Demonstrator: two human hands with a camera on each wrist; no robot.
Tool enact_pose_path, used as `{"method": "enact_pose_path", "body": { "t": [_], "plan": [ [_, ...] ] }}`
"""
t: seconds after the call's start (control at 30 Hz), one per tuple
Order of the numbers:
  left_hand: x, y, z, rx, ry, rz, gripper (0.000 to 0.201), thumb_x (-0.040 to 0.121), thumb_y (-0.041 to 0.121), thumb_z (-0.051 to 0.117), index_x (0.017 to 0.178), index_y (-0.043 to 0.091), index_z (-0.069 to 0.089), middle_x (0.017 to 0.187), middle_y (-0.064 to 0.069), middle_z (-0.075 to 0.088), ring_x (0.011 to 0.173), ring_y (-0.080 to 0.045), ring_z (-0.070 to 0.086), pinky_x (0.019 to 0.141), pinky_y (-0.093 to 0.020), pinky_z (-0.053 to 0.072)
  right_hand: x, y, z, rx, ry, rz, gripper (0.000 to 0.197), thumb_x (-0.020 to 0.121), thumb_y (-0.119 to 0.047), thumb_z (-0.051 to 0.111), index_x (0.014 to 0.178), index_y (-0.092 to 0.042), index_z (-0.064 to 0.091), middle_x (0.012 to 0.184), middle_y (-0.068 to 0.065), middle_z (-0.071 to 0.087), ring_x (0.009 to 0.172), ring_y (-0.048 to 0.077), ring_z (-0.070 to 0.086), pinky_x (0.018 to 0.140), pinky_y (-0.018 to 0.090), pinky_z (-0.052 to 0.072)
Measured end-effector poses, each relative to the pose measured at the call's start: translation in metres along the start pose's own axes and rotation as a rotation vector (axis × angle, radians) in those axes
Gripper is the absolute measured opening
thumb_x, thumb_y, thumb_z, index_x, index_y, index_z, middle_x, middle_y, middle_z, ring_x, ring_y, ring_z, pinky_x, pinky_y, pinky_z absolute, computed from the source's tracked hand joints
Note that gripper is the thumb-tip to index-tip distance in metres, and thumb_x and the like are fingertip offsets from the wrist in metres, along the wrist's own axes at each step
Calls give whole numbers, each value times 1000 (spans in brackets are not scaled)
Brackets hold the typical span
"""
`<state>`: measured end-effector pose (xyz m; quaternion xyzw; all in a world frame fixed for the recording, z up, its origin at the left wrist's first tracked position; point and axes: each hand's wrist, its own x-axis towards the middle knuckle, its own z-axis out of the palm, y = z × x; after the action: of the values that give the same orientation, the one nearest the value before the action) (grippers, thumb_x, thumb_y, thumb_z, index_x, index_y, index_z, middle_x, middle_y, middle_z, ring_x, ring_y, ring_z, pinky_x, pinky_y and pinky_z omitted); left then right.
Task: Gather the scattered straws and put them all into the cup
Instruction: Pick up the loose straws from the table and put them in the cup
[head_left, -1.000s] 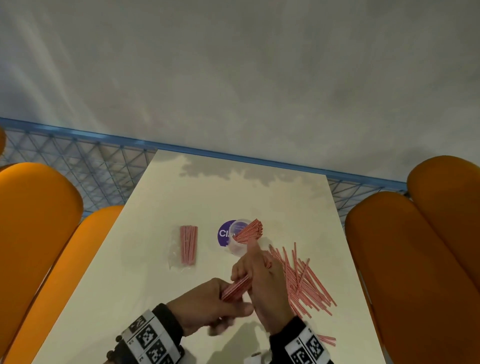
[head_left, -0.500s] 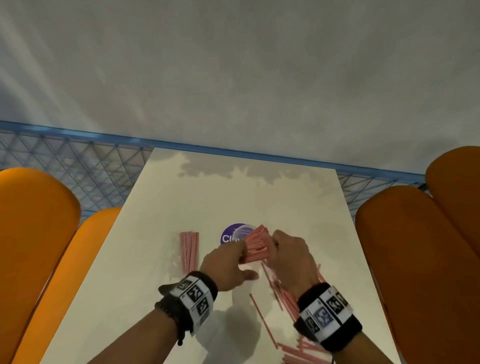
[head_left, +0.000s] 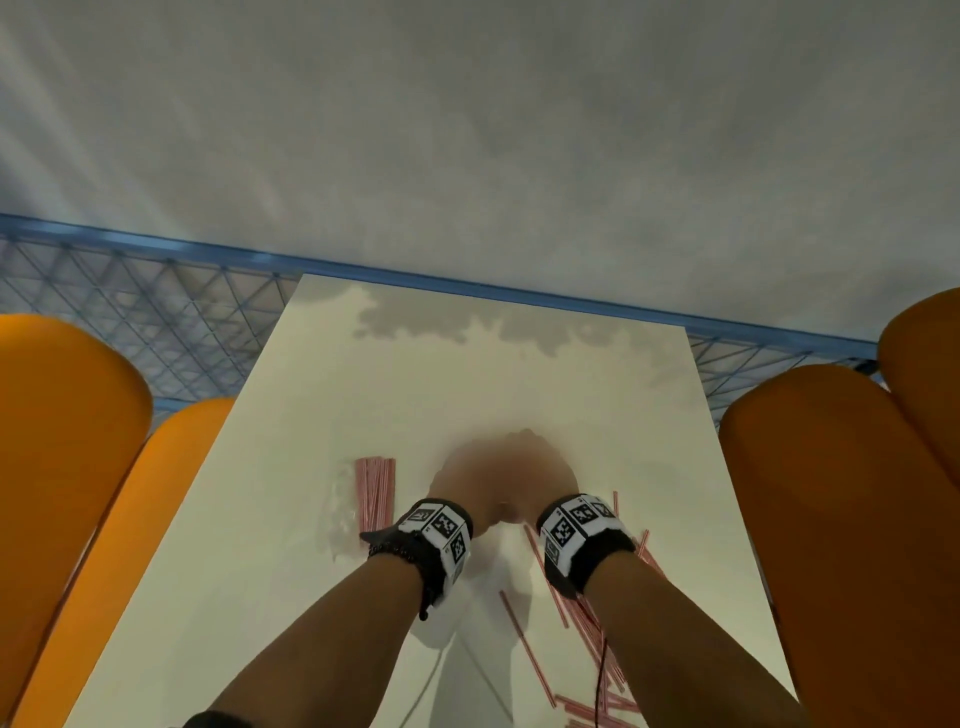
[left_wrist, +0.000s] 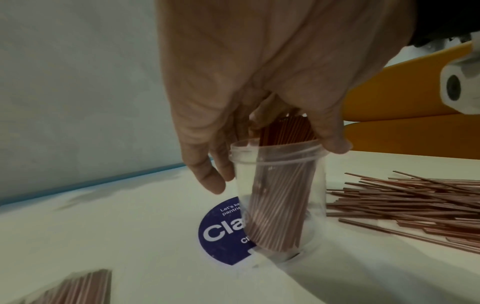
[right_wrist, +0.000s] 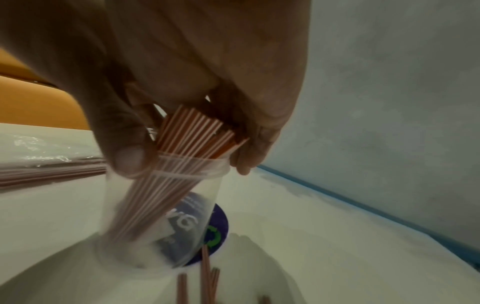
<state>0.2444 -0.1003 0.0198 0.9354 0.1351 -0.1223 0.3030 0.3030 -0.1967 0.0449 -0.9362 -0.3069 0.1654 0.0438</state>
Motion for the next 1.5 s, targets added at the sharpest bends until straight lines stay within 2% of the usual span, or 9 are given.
{"method": "enact_pose_path", "body": {
  "t": [0.13,0.27,0.4,0.53,0.73,0.97,1.13,1.33,1.5],
  "plan": [
    [-4,1,6,-41,32,-9,87,70,36,81,141,19,35,140,1,43,121,-22,52,99,-44,47,-14,3,4,160,-23,93,62,78,-25,74,131,-7,46,133,10,49,123,26,48,102,34,41],
    [-24,7,-8,-52,67,-10,116,67,55,79,153,16,12,160,-3,18,145,-22,23,115,-51,24,-48,20,-28,380,227,95,37,100,-24,42,134,-13,50,137,6,51,125,24,49,105,38,40],
    [-71,11,-14,1,492,329,42,85,35,68,123,20,57,121,-4,59,109,-25,55,86,-40,44,-116,65,-37,358,211,83,17,97,-20,48,90,-15,63,87,1,66,77,15,61,70,29,51],
    [-121,29,40,111,95,573,12,91,20,57,98,22,66,97,2,66,92,-22,61,76,-34,43,-201,108,18,203,-118,141,20,97,-18,47,90,-12,64,92,3,67,84,19,63,71,27,52],
    [-122,9,114,351,-97,330,37,90,19,58,123,35,62,138,11,52,134,-18,39,106,-42,26,-293,126,80,211,-201,287,37,85,-42,65,116,-25,58,114,-4,55,106,13,53,86,26,47],
    [-139,-12,111,466,42,190,13,79,14,68,85,25,63,90,5,59,89,-23,55,77,-39,37,-338,142,127,319,-211,306,14,84,-33,70,85,-28,56,94,-8,55,87,8,53,75,16,45],
    [-157,-25,122,641,72,202,32,49,-3,76,76,8,61,72,-9,54,64,-30,52,56,-36,38,-336,144,137,272,-100,89,30,95,-28,54,124,-21,51,123,-2,57,111,14,53,93,25,46],
    [-161,-15,128,651,69,156,42,37,-7,70,78,1,61,69,-14,53,60,-32,51,53,-35,38,-318,150,127,157,-66,-175,24,94,-2,49,114,-5,64,120,14,61,114,24,45,103,39,43],
    [-165,-9,123,628,-9,125,40,37,-8,71,74,4,60,66,-11,54,58,-30,51,53,-34,35,-302,167,97,526,145,97,10,96,-18,55,86,-19,53,80,-7,56,73,3,51,67,18,44]
  ]
}}
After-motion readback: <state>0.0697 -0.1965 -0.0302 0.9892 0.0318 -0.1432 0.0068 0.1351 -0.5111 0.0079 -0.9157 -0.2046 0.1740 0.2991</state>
